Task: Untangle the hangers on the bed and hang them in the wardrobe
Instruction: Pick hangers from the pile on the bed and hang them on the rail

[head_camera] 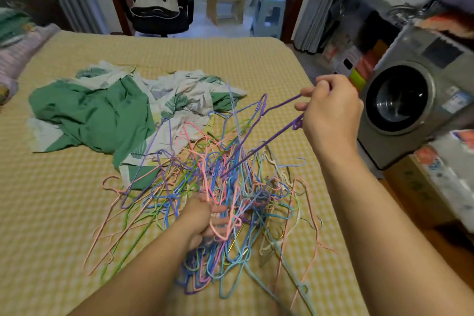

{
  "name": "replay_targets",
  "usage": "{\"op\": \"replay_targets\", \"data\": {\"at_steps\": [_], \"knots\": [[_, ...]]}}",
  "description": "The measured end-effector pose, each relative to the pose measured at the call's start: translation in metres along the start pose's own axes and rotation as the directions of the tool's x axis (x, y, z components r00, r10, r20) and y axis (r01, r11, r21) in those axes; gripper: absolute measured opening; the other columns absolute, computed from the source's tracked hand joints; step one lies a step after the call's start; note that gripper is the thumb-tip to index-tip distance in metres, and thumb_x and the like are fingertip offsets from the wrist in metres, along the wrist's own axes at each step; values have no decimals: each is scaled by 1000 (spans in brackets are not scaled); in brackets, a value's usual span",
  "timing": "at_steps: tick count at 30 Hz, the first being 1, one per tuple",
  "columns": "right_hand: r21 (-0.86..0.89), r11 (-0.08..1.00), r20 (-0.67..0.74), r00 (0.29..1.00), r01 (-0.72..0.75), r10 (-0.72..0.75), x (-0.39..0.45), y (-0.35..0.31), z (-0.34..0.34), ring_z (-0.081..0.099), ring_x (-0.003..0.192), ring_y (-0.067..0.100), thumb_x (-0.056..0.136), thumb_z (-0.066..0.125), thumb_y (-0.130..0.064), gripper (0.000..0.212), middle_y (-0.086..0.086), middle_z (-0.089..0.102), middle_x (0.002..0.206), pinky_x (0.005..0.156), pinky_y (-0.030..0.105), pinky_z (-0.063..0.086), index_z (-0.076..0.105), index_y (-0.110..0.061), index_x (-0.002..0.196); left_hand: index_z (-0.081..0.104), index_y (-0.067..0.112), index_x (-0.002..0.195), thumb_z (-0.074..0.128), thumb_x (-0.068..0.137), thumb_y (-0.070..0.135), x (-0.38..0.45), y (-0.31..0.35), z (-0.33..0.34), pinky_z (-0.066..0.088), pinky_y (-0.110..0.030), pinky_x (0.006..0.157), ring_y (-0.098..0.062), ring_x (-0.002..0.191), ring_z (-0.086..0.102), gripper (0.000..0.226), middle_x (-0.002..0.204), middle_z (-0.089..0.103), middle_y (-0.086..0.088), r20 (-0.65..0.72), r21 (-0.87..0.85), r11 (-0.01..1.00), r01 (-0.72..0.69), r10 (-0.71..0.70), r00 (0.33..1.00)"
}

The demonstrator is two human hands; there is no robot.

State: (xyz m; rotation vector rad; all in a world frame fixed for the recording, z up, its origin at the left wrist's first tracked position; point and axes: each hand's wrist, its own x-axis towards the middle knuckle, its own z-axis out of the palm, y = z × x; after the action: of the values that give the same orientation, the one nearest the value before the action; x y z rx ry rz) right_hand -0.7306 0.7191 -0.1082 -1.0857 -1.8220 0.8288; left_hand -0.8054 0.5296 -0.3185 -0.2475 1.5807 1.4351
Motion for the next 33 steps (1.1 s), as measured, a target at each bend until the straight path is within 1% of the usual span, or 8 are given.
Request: {"op": "replay_targets", "data": {"at_steps": [12,15,18,20,23,25,29,33], "knots": [[189,971,14,989,-144,144,-23,-80,-126,72,73,9,94,37,-15,24,-6,72,91,66,49,60,56,-22,106,37,4,113,29,105,5,-193,39,8,57,-46,45,-41,62,72,12,108,70,-26,15,-173,985,4,-2,1000],[512,743,143,895,-432,422,-50,-59,-140,74,88,15,94,44,-4,23,10,72,102,50,37,58,54,-12,113,39,11,100,29,106,10,-218,8,-21,59,-48,50,-37,68,73,11,97,73,-20,-91,-176,982,-64,49,995],[646,402,401,737,-649,545,-89,-29,-146,70,107,22,94,43,7,31,14,69,114,62,37,62,49,-3,123,45,8,105,32,103,12,-226,-13,-50,60,-43,56,-30,89,72,13,84,62,-14,-275,-76,981,-180,153,949],[607,96,655,565,-789,501,-124,-3,-149,62,119,30,86,33,17,44,17,64,128,70,38,63,50,3,124,47,8,105,32,103,12,-232,-18,-65,57,-38,54,-26,96,72,16,94,55,-12,-386,-4,968,-253,232,893],[395,-200,903,338,-897,267,-176,16,-154,57,122,47,45,63,25,78,29,57,134,92,51,54,52,7,120,51,8,107,38,105,12,-248,-20,-76,58,-43,54,-18,87,71,13,104,61,-8,-439,-54,942,-331,275,855],[332,-234,935,286,-914,209,-195,23,-151,54,122,54,20,67,28,94,38,53,133,97,60,47,55,-1,108,53,13,104,44,105,17,-255,-23,-77,58,-42,53,-16,75,68,10,96,61,-12,-381,-112,938,-327,263,886],[328,-179,927,280,-928,248,-191,24,-142,50,117,65,23,54,29,80,40,52,132,92,71,44,55,-6,95,55,25,100,48,103,29,-262,-26,-76,55,-64,67,-34,94,64,9,113,57,-11,-203,-331,931,-156,91,975],[417,-163,864,334,-894,375,-177,19,-128,54,117,59,17,54,29,74,35,57,130,94,55,50,52,-7,82,52,25,109,44,105,32,-262,-19,-76,55,-67,69,-41,92,68,11,129,52,-20,-64,-419,903,-94,74,995]]}}
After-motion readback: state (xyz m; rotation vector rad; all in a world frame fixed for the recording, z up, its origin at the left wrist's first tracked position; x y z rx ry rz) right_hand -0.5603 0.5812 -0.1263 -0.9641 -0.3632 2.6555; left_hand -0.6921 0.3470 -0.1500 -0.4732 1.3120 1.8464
